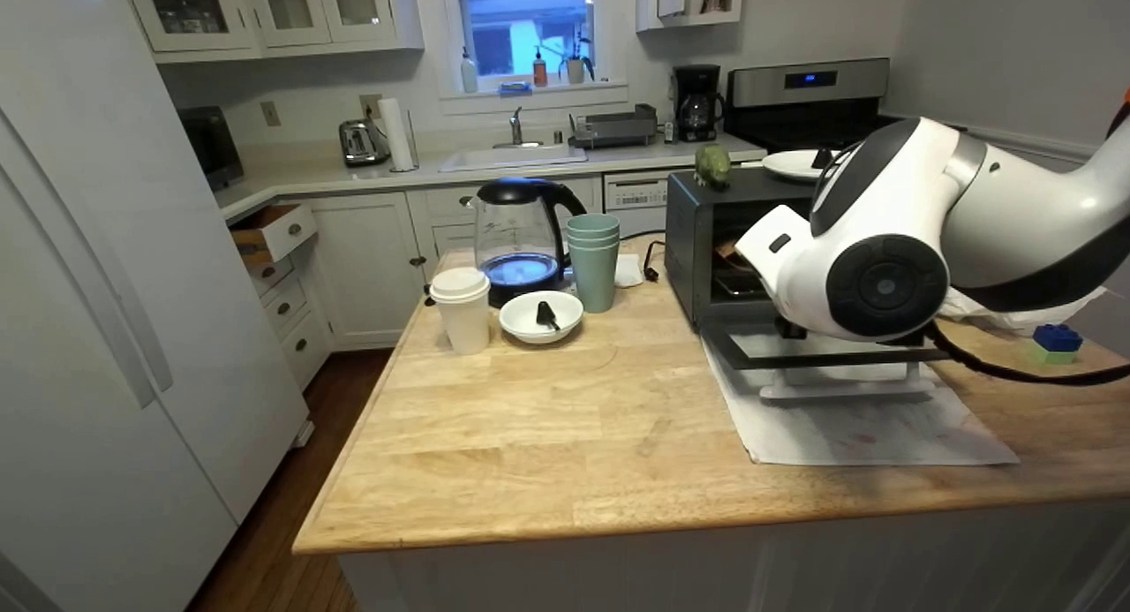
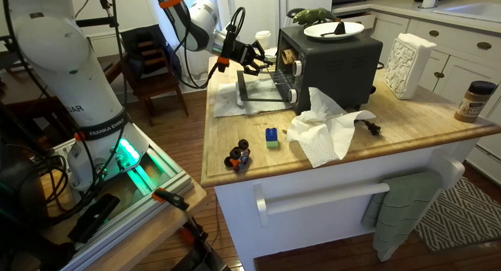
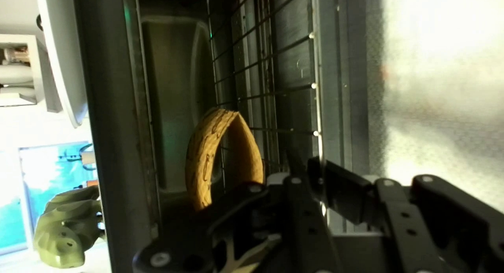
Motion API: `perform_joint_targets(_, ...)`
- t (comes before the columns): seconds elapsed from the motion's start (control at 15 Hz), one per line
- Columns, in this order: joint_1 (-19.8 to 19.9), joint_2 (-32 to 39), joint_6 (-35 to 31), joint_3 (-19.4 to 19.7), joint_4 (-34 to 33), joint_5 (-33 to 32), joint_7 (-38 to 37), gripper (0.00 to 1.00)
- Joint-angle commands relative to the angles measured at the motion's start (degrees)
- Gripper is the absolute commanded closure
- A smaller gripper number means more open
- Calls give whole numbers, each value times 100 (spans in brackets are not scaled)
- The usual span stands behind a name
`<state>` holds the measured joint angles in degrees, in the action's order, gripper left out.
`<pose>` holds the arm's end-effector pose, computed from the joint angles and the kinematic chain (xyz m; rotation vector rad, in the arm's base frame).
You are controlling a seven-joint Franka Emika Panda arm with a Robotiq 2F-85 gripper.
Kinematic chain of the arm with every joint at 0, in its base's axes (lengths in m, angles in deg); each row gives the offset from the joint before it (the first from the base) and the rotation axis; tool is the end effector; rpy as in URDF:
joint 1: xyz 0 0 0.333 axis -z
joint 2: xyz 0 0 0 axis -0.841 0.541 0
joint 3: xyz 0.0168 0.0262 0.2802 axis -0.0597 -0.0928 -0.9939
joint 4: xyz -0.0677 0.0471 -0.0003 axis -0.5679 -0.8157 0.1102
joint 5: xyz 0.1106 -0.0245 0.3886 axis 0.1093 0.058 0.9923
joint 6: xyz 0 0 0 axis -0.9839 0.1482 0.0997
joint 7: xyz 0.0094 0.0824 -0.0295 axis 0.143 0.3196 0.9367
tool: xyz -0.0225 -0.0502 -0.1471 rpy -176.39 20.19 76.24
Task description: Pull out the toaster oven rack
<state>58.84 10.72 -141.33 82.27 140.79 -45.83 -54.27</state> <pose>0.5039 -0.0320 0.1189 1.9298 0.6687 0.3950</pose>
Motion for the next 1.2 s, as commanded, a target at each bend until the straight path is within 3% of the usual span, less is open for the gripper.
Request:
perform_joint_targets(0.0,-13,-524,-151,10,623,91,97,97)
perform_joint_targets(0.87,-72,-1063,-732,32,1157,2,314,94)
perform_joint_targets(1.0,-85,-1105,-766,40,1188,-8,328,81)
perform_joint_targets(1.07,-86,-1101,-809,47,1181,9,350,62)
perform_joint_targets(1.13,-85,-1089,-897,53,1209,16,384,56)
